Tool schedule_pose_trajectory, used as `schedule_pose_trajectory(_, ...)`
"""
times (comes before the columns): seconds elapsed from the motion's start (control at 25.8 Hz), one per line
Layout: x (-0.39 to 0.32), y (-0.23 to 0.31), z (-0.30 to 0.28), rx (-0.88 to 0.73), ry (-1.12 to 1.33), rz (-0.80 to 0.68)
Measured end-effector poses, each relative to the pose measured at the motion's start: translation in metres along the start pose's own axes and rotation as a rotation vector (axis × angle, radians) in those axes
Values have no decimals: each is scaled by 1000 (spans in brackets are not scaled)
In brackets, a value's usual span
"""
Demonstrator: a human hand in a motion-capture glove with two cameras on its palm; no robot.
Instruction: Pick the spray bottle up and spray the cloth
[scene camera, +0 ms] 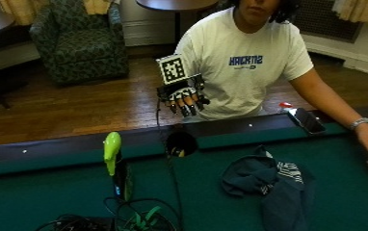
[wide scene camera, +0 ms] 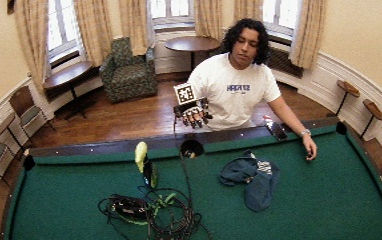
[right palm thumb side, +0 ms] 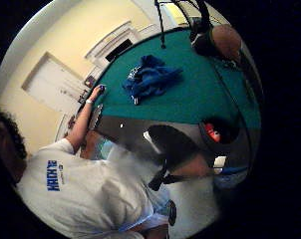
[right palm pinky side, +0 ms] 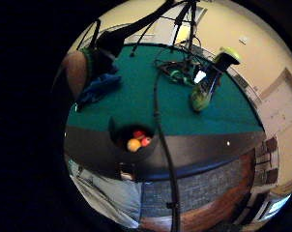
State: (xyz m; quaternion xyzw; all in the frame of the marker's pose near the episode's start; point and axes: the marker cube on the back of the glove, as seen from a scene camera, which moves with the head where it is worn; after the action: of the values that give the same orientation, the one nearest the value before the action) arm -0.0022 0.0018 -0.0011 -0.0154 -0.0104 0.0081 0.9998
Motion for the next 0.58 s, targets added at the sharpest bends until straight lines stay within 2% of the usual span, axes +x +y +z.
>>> schedule_pose_trajectory(0.27, -2, -3, 3, 79, -5, 61)
schedule_pose_trajectory(0.46, 6, 6, 6, -12, -35, 25)
schedule_pose_trajectory(0.58, 10, 4, 13, 10, -46, 29)
